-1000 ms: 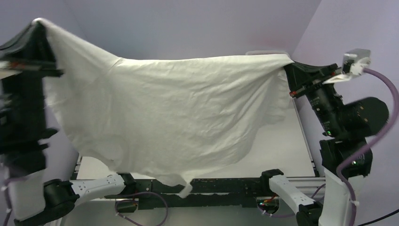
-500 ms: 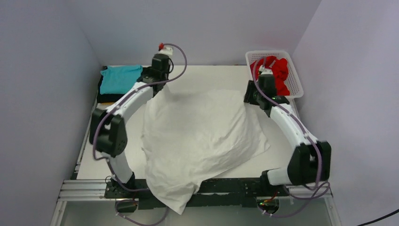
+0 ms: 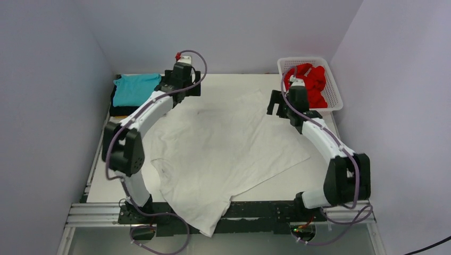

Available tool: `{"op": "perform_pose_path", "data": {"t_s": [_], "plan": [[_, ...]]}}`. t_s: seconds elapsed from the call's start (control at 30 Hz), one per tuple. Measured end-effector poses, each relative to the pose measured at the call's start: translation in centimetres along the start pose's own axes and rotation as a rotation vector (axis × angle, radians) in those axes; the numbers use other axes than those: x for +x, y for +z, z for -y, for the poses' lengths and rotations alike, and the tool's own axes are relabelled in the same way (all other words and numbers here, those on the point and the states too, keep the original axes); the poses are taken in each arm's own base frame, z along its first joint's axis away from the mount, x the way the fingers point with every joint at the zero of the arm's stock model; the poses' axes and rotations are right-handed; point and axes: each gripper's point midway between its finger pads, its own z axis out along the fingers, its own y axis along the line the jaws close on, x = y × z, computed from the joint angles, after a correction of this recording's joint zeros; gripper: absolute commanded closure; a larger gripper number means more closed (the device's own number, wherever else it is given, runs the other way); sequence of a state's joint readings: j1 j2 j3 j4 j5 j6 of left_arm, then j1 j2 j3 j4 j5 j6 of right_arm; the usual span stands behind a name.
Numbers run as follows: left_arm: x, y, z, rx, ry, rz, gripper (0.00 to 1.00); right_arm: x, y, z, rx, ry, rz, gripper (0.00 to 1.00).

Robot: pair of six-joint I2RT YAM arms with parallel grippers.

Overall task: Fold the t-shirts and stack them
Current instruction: Flatten out the tshirt

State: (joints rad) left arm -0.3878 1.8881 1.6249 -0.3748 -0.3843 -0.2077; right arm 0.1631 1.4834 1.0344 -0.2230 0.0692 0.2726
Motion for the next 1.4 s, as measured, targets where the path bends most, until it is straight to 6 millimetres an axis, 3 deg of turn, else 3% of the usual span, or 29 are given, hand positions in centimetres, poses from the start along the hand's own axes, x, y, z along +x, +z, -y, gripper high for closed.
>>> {"op": "perform_pose_path", "data": {"t_s": [0.2, 0.3, 0.4, 0.57, 0.8, 1.0, 1.1, 1.4], "plan": [[1.4, -10.6, -0.8, 0.171, -0.133, 0.107, 0.01, -2.4, -6.3, -1.2, -0.094, 0.073, 0.167, 0.00], [4.4, -14.3, -0.5, 0.273, -0.184, 0.137, 0.01, -1.0, -7.6, -1.3, -0.141, 0.121, 0.190, 0.00], [8.8, -15.3, 0.0, 0.342, -0.220, 0.107, 0.01, 2.5, -7.6, -1.5, -0.202, 0.164, 0.156, 0.00], [16.5, -14.1, 0.0, 0.346, -0.250, -0.046, 0.01, 7.2, -6.6, -2.2, -0.264, 0.214, 0.041, 0.00], [20.3, -11.0, 1.8, 0.348, -0.289, -0.167, 0.01, 9.4, -4.8, -3.6, -0.336, 0.242, -0.051, 0.00], [22.9, -8.6, 3.2, 0.357, -0.308, -0.256, 0.01, 13.4, -1.9, -4.1, -0.297, 0.235, -0.199, 0.00], [21.8, -7.3, 4.4, 0.386, -0.328, -0.246, 0.01, 14.6, -0.9, -4.1, -0.271, 0.236, -0.243, 0.00], [18.7, -3.5, 7.4, 0.482, -0.383, -0.210, 0.01, 13.4, 0.4, -2.7, -0.173, 0.243, -0.182, 0.00]]}}
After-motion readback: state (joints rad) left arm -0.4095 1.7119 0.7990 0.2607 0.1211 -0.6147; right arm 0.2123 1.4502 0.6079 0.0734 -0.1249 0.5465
